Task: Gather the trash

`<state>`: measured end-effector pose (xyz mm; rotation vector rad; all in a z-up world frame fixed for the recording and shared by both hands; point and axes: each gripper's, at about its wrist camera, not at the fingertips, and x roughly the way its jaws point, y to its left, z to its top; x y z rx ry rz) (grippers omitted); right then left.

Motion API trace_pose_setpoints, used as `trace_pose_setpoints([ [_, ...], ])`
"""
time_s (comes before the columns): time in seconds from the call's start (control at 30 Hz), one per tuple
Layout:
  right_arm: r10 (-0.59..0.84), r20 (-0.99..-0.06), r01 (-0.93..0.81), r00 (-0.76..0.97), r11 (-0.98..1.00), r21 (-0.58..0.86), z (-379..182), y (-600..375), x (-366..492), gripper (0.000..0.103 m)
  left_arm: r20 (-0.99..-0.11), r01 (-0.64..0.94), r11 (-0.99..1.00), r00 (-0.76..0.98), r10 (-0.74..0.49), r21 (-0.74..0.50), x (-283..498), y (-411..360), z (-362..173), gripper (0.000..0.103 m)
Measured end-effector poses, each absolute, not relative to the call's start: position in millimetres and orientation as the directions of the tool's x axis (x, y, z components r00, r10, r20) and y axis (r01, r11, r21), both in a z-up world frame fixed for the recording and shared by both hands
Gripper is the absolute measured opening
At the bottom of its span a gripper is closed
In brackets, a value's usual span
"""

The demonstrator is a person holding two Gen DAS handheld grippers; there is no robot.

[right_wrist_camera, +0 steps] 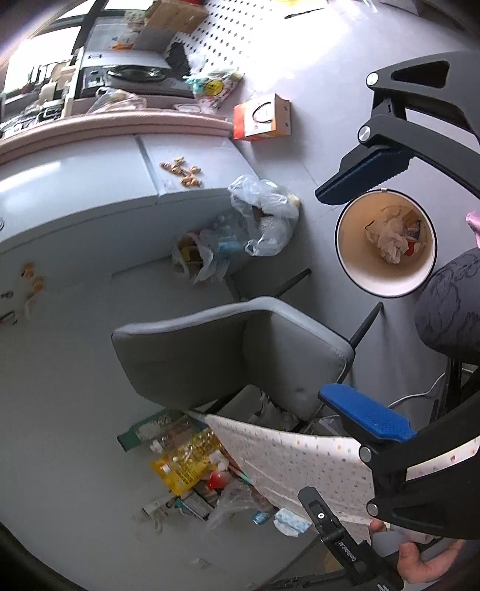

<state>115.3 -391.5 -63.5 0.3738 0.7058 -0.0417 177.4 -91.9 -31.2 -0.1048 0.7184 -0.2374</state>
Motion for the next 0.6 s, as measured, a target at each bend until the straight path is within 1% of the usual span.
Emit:
trace_pose_setpoints([
  [0.43,0.118,-0.594,0.069,0.796,0.957,0.282,-28.8,-340.3,92.4,0.095,-0.562,0.138,0.979,0.803,-0.198,-0.149,118.3,-43.7,3.2,0.097],
  [0.6,0.116,-0.569,0.034,0.814,0.969,0.246,-13.8,-322.9,80.5,0.095,-0.540,0.122,0.982,0.822,-0.180,-0.142,97.2,-29.3,12.2,0.097],
])
